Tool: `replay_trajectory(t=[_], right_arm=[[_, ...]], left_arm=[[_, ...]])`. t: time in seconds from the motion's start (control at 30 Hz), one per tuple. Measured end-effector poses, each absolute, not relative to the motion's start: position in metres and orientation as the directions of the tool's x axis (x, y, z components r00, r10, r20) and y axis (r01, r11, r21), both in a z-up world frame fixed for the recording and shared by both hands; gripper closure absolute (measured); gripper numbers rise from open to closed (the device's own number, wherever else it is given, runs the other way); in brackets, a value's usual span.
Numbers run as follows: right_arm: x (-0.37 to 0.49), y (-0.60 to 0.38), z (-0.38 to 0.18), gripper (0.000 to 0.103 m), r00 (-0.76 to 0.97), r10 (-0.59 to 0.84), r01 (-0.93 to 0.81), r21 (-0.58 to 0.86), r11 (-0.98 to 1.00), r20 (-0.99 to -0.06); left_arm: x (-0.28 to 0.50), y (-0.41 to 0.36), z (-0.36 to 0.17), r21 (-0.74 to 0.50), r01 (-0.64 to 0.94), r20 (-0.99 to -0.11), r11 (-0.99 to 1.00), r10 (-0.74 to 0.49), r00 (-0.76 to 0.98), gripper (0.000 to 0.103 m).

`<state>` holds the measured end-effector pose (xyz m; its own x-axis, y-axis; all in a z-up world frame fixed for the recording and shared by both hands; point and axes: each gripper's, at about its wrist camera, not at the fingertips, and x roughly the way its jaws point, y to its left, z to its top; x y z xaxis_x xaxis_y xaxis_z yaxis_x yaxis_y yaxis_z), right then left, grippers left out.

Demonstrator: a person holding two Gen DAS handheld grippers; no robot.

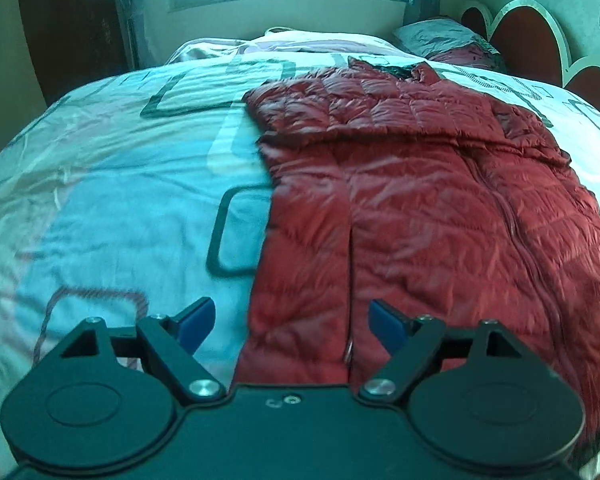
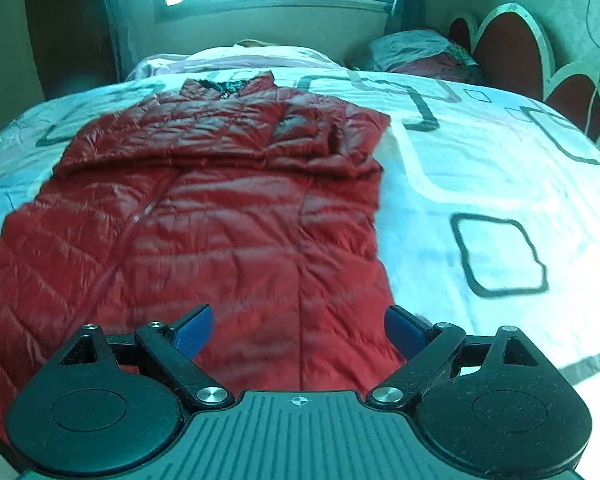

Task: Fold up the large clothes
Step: 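Withdraw both open tools from the narrowed jacket, then close both tools on the jacket hem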

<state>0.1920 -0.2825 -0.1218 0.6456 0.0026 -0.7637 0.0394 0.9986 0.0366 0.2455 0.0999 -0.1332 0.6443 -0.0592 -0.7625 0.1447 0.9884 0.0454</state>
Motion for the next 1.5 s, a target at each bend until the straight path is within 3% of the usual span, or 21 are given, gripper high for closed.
replay_trajectory(t=[0.5,0.6,0.83,0.87,0.93,0.97,1.07,1.2,1.43,1.5], right_arm=[[0.134,-0.313,-0.133,0.012,0.593,-0.066,0.116,0.004,0.993,-0.802],[0.124,-0.319,-0.138,0.012,0.578,-0.069,0.126,0.006,0.992,-0.813],[0.102,-0.327,-0.149,0.012,0.535,-0.017,0.151,0.076,0.986,-0.844],[0.1,-0.328,-0.15,0.012,0.534,-0.005,0.157,0.093,0.983,-0.846],[0.096,-0.329,-0.151,0.023,0.532,0.023,0.16,0.127,0.979,-0.846],[0.095,-0.33,-0.151,0.044,0.528,0.054,0.159,0.161,0.974,-0.847],[0.095,-0.329,-0.149,0.051,0.533,0.064,0.174,0.183,0.968,-0.844],[0.097,-0.325,-0.142,0.082,0.531,0.096,0.149,0.204,0.968,-0.842],[0.097,-0.317,-0.143,0.084,0.523,0.069,0.126,0.157,0.98,-0.85],[0.095,-0.319,-0.147,0.072,0.514,0.081,0.153,0.184,0.971,-0.854]], left_arm=[[0.2,0.134,-0.15,-0.051,0.099,-0.815,0.994,-0.098,0.571,0.036],[0.195,0.137,-0.153,-0.089,0.089,-0.818,0.992,-0.124,0.561,0.049],[0.187,0.135,-0.154,-0.133,0.114,-0.819,0.984,-0.174,0.546,0.065],[0.186,0.136,-0.154,-0.141,0.119,-0.818,0.983,-0.184,0.546,0.071],[0.184,0.134,-0.154,-0.156,0.123,-0.816,0.98,-0.198,0.543,0.08],[0.183,0.133,-0.154,-0.159,0.124,-0.813,0.979,-0.202,0.546,0.086],[0.181,0.13,-0.153,-0.167,0.128,-0.806,0.978,-0.21,0.553,0.094],[0.18,0.132,-0.146,-0.188,0.121,-0.795,0.975,-0.223,0.563,0.096],[0.178,0.134,-0.141,-0.203,0.129,-0.788,0.971,-0.24,0.567,0.097],[0.179,0.137,-0.148,-0.227,0.09,-0.803,0.97,-0.238,0.546,0.094]])
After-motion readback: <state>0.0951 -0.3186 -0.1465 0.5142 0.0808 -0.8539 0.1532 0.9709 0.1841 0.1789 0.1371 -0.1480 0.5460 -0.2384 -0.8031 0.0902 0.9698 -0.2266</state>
